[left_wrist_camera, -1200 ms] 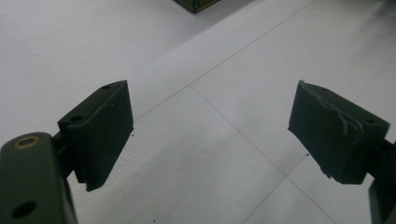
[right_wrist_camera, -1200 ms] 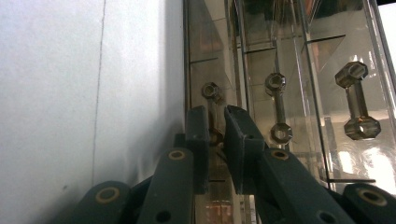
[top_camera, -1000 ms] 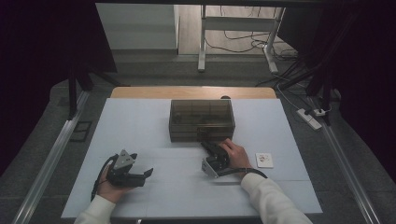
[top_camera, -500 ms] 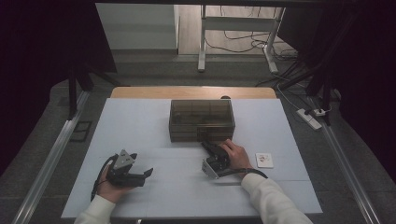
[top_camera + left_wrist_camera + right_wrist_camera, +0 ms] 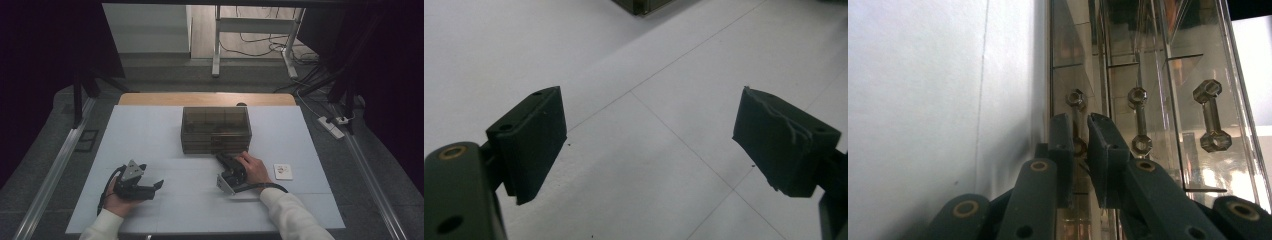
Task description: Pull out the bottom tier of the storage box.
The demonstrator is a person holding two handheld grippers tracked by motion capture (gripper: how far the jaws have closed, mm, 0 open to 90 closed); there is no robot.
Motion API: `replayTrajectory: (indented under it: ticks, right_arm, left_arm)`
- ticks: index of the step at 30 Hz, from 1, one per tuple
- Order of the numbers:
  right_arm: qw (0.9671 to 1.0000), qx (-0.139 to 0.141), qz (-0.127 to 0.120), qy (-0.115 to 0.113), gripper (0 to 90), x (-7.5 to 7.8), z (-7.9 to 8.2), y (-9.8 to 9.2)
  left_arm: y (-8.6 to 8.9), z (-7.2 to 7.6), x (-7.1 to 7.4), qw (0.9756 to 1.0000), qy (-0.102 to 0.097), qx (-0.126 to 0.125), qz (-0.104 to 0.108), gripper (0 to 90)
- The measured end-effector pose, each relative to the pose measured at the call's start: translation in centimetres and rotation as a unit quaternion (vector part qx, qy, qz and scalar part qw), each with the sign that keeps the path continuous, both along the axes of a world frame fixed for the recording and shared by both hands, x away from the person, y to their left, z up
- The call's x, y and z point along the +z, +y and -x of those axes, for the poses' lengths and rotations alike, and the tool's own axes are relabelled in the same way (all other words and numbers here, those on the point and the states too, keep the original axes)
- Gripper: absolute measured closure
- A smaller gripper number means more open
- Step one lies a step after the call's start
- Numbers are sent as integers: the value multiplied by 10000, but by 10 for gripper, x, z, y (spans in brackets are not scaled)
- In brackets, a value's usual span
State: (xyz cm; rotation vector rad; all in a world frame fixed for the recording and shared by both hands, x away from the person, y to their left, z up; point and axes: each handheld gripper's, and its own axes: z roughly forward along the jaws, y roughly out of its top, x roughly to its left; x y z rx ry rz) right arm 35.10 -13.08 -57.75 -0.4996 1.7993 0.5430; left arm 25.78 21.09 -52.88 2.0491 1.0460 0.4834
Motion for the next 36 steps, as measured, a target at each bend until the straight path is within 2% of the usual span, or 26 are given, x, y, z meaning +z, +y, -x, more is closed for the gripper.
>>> replayTrajectory:
  ticks: [7, 8, 9, 11, 12, 17, 19, 21, 22, 26, 27, 32, 35, 36]
  right_arm:
    - [10000, 23, 27, 78, 806, 2, 9, 0]
    - [9999, 33, 23, 98, 814, 2, 9, 0]
    - [9999, 56, -18, 98, 890, 2, 10, 0]
    - [9999, 30, -119, 71, 894, 3, 11, 1]
    - [9999, -9, -78, 77, 894, 5, 11, 1]
    - [9995, 50, -238, 178, 851, 7, 9, 0]
    - [9993, -24, -216, 296, 821, 10, 10, 0]
    - [9985, 22, -352, 415, 789, 10, 8, 0]
    - [9982, -69, -304, 505, 770, 13, 9, -1]
    - [9946, -251, -511, 865, 685, 18, 7, -1]
    - [9924, -292, -598, 1038, 675, 19, 6, -1]
    - [9843, -475, -808, 1497, 618, 25, 3, -3]
    - [9823, -498, -811, 1616, 593, 28, 2, -5]
    - [9801, -551, -848, 1710, 585, 29, 2, -5]
  left_arm:
    - [0, 0, 0, 10000, 0, -5, -12, 138]
    - [-1, 0, 0, 10000, 0, -8, -14, 138]
    - [-1, 0, 0, 10000, 0, -10, -18, 138]
    - [0, 0, 0, 10000, 3, -9, -17, 138]
    - [0, 0, 0, 10000, 5, -6, -17, 138]
    - [0, 0, 0, 10000, 0, -5, -20, 138]
    - [-1, 0, 0, 10000, -4, -10, -13, 138]
    - [-1, 0, 0, 10000, -3, -10, -13, 138]
    - [-1, 0, 0, 10000, -1, -9, -14, 138]
    - [-1, 0, 0, 10000, -2, -11, -12, 137]
    - [-1, 0, 0, 10000, -1, -14, -14, 138]
    - [-1, 0, 0, 10000, -3, -16, -15, 137]
    - [-1, 0, 0, 10000, -2, -18, -17, 138]
    - [-1, 0, 0, 10000, -3, -19, -20, 138]
